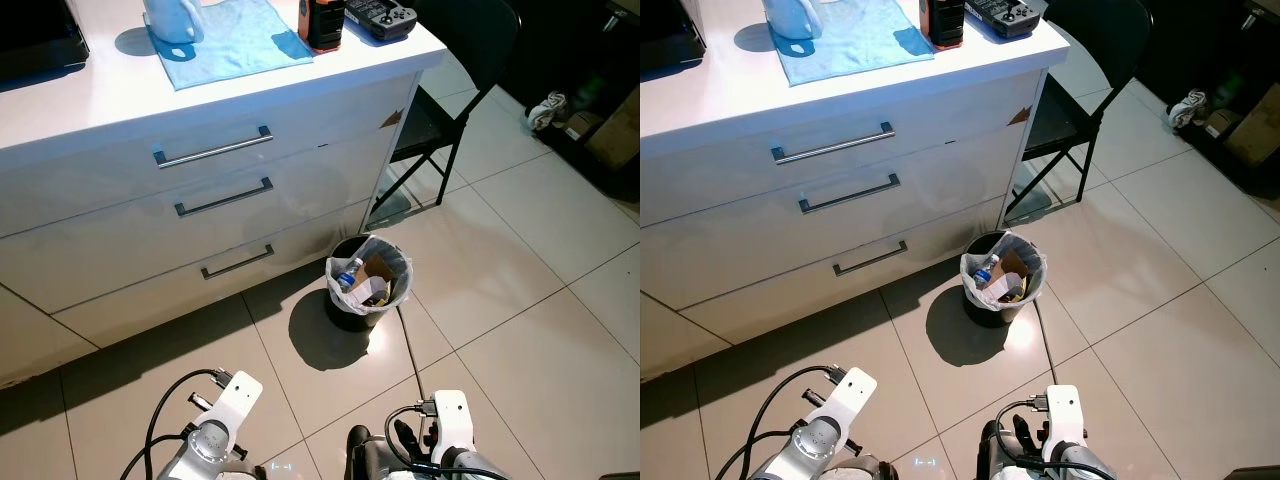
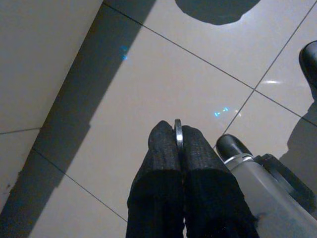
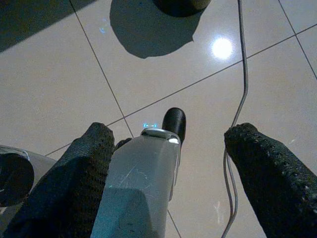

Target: Kitchen organization

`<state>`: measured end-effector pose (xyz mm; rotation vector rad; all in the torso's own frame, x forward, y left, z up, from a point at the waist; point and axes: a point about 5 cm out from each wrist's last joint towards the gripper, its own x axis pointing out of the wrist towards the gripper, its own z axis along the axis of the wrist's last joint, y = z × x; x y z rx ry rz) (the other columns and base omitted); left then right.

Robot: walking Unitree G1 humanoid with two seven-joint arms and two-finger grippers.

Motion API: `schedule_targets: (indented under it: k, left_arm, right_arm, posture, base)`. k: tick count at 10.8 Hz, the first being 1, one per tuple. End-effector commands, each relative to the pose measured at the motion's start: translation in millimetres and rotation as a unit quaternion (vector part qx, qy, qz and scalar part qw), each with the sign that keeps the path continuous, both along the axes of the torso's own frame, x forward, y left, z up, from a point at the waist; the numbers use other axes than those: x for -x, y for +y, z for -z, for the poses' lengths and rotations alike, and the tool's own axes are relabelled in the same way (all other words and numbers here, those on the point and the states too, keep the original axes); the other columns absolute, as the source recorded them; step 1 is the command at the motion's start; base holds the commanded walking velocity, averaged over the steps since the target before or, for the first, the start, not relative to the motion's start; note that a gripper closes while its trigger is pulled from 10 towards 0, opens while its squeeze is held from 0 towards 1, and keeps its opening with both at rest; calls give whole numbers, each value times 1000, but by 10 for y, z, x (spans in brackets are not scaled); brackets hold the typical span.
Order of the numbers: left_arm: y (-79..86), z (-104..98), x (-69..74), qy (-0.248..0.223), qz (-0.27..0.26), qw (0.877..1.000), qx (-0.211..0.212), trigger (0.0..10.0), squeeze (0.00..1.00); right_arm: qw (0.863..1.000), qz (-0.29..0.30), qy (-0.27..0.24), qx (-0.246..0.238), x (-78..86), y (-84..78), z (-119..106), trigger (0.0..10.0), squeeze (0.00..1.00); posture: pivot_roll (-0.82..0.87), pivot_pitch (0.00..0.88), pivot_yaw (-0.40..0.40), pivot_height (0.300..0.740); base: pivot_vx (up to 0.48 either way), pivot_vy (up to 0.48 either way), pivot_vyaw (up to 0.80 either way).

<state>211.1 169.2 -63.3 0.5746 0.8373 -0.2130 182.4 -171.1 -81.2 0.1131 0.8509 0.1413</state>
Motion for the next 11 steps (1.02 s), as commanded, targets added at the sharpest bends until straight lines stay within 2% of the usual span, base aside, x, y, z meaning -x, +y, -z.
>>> schedule_targets:
  k: [1,11]
  left_arm:
    - [-13,40,70,9,-5,1000,3,10000,0]
    - [-16,36,64,8,-16,1000,10,10000,0]
  right_arm:
    - [1000,0,8,1,69,-38,28,10000,0]
    - [1000,-1,6,7,54,-48,21,10000,0]
  posture:
    - [89,195,-44,740]
    - [87,201,-48,740]
  base:
    - [0,0,0]
    - [0,0,0]
